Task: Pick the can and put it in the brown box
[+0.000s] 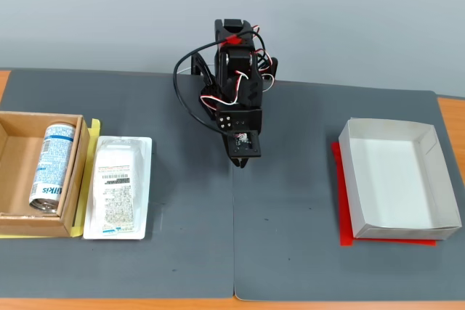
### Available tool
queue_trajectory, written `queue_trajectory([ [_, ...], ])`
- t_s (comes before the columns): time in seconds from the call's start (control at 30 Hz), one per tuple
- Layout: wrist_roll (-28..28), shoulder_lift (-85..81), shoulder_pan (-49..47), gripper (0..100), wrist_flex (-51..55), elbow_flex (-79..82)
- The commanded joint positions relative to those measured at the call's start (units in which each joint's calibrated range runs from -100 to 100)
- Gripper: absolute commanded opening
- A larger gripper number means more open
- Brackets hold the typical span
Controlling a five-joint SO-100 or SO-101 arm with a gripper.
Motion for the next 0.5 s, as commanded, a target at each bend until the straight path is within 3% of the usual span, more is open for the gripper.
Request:
queue_trajectory([
  [0.0,-0.20,-0.68,0.34,1,0.53,-0.17],
  [0.47,0.12,-0.34,0.09,1,2.96,-1.07],
])
